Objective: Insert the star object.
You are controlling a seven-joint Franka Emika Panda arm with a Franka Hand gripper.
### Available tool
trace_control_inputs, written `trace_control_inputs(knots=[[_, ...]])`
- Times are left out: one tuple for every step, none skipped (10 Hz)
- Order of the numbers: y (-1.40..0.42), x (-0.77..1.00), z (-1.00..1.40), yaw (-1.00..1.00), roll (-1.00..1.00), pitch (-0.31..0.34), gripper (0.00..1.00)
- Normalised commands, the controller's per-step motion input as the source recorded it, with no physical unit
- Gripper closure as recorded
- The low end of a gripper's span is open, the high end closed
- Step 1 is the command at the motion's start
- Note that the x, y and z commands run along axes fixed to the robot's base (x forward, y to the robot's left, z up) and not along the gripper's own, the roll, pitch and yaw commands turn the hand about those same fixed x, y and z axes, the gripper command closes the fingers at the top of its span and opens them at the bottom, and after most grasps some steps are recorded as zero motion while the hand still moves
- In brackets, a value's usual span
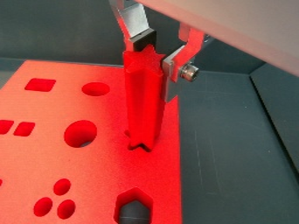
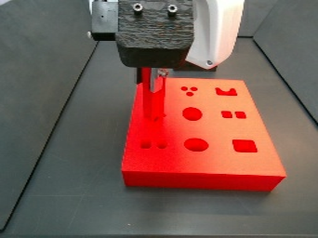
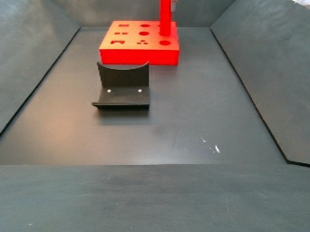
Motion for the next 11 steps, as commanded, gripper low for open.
trace_control_inputs(knots=[[0.04, 0.0, -0.22, 0.14, 0.12, 0.0, 1.0], [0.0, 0.23, -0.16, 0.15, 0.09, 0.0, 1.0], [0.0, 0.27, -0.15, 0.13, 0.09, 0.0, 1.0], [-0.03, 0.07, -0.13, 0.0, 0.08, 0.0, 1.0], [-0.08, 0.09, -0.13, 0.0, 0.1, 0.0, 1.0], [-0.06, 0.0, -0.12, -0.02, 0.11, 0.0, 1.0], [-0.02, 0.0, 0.0, 0.0, 0.0, 0.0, 1.0], [0.0, 0.08, -0.07, 0.0, 0.0, 0.0, 1.0], [-0.02, 0.0, -0.47, 0.0, 0.01, -0.147, 1.0], [0.0, 0.0, -0.69, 0.0, 0.09, -0.193, 1.0], [-0.02, 0.0, -0.84, 0.0, 0.14, -0.166, 1.0]])
